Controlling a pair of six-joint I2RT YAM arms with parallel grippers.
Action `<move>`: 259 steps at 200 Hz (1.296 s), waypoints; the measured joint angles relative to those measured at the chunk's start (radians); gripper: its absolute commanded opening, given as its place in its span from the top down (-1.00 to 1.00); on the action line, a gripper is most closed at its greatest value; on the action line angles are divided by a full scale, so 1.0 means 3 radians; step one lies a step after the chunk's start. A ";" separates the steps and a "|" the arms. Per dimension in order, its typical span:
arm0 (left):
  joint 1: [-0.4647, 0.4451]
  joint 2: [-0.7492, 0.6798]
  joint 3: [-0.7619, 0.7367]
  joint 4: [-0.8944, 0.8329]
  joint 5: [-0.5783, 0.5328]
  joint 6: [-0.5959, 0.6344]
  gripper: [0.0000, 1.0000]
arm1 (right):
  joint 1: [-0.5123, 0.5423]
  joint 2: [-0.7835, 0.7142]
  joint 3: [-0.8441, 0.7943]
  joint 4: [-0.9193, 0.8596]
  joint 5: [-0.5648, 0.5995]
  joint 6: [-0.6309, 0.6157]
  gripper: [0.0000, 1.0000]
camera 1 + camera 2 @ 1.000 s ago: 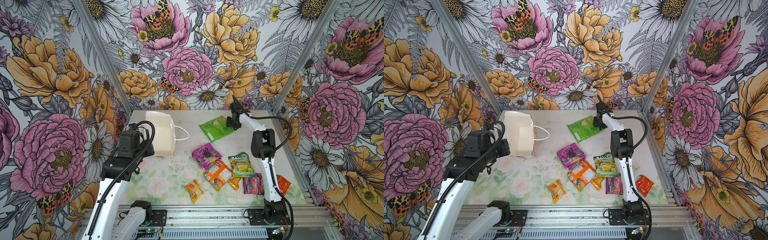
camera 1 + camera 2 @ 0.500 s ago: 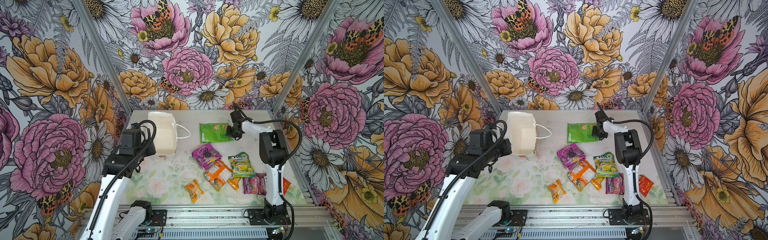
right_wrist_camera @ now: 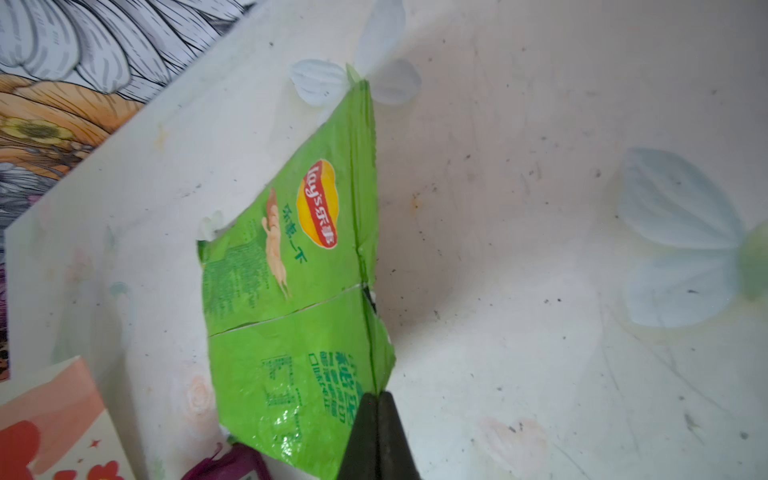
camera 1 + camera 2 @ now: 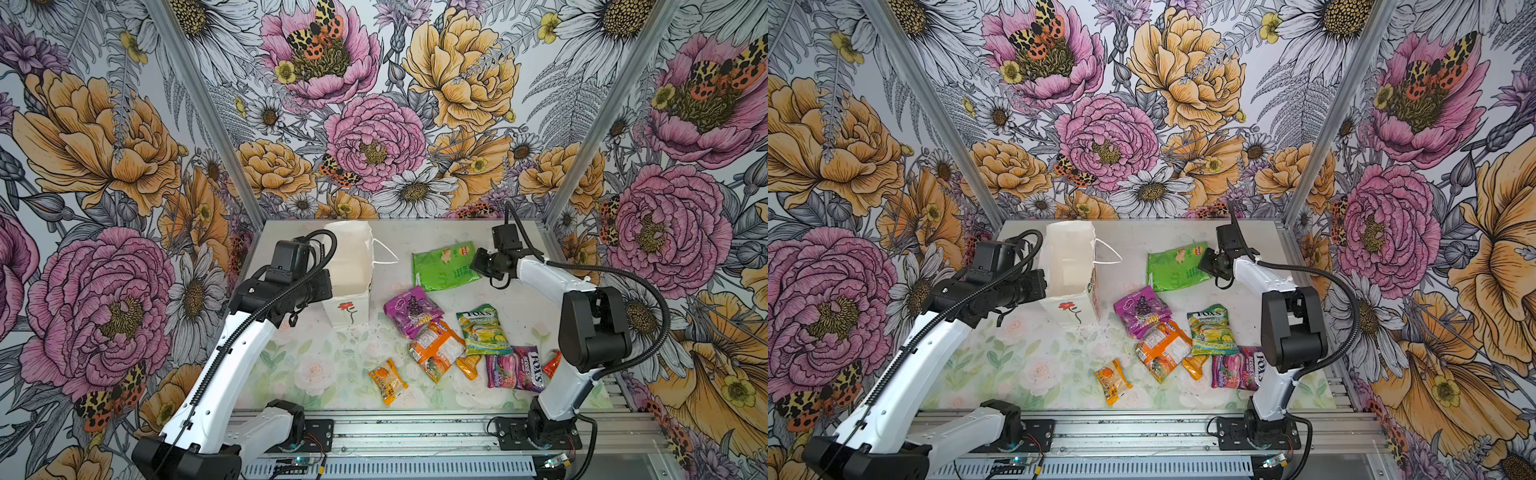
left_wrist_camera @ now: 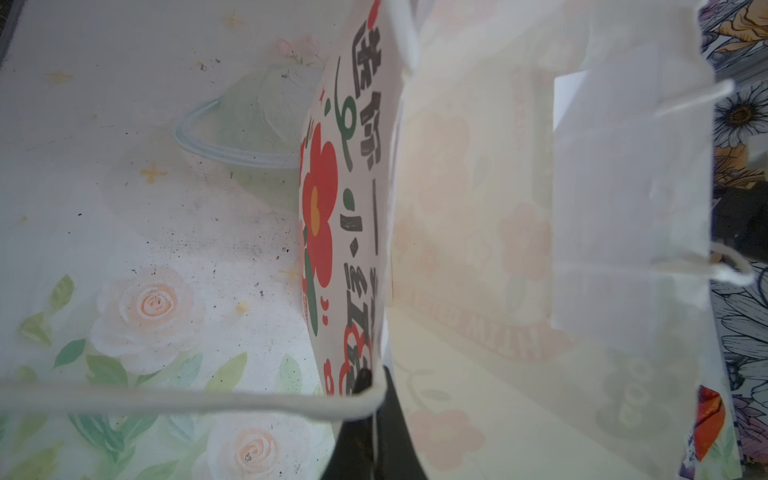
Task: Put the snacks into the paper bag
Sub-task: 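Lift the green Lay's bag upright with the right gripper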
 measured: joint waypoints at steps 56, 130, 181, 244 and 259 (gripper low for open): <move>-0.0106 0.0165 0.0243 -0.0083 -0.0023 -0.0066 1.00 | -0.0029 -0.0585 -0.0062 0.0042 -0.0118 0.0076 1.00; -0.0324 0.0420 0.0374 -0.0116 -0.0064 -0.0067 1.00 | -0.0029 -0.1158 -0.0052 0.0033 -0.0242 0.0231 1.00; -0.0426 0.0474 0.0448 -0.0134 -0.0075 -0.0065 1.00 | 0.0010 -0.1420 0.0278 -0.0015 -0.0317 0.0273 1.00; -0.0591 0.0539 0.0556 -0.0136 -0.0089 -0.0065 1.00 | 0.0623 -0.1436 0.1205 -0.0106 -0.0412 0.0224 1.00; -0.0591 0.0542 0.0556 -0.0136 -0.0099 -0.0065 1.00 | 0.0807 -0.1399 0.1525 -0.0123 -0.0412 0.0175 1.00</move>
